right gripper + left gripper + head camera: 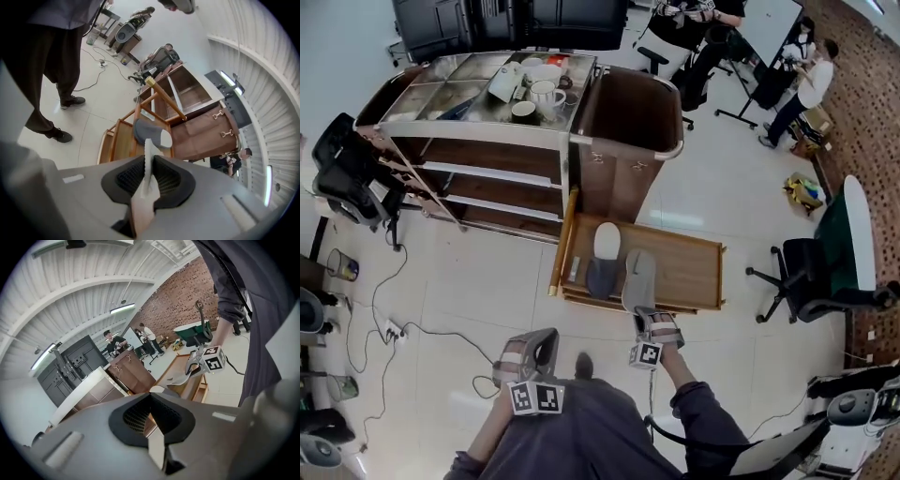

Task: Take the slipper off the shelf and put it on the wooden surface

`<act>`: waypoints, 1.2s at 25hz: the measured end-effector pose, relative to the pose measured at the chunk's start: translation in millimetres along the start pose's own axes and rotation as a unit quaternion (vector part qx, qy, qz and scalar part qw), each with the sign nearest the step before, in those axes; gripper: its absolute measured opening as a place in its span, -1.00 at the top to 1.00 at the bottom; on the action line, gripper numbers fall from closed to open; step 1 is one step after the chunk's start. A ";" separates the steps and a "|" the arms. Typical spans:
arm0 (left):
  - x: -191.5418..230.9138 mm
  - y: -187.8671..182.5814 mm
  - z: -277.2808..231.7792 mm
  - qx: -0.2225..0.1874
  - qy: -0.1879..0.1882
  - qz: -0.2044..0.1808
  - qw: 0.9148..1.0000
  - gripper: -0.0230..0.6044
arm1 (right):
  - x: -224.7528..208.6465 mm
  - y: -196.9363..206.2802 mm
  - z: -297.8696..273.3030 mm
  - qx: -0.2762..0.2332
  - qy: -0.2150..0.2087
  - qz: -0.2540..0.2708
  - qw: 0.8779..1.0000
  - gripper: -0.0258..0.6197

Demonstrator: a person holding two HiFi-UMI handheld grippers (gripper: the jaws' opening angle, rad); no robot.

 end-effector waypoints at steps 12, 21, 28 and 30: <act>-18.1 -13.4 22.0 0.056 -0.031 0.025 0.998 0.87 | -0.5 55.0 -75.8 0.079 -0.108 -0.091 0.987 0.61; -32.3 0.2 42.3 0.071 -0.036 0.039 0.996 0.87 | 6.4 65.2 -67.8 0.126 -0.138 -0.200 0.962 0.17; -44.0 1.9 53.7 0.039 -0.024 0.035 0.998 0.87 | -5.5 36.1 8.6 0.082 -0.037 -0.210 0.973 0.27; -48.1 -0.7 59.0 0.028 -0.013 0.027 0.999 0.87 | -7.5 23.3 37.4 0.068 -0.012 -0.217 0.974 0.41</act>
Point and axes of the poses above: the fingertips, and each gripper's own axes: z backward along the fingers, x to its left, y out of its underside, the point moved 6 cm from there along z, backward along the fingers, and after that the axes turned 5 degrees about -z, right-handed, at the moved point
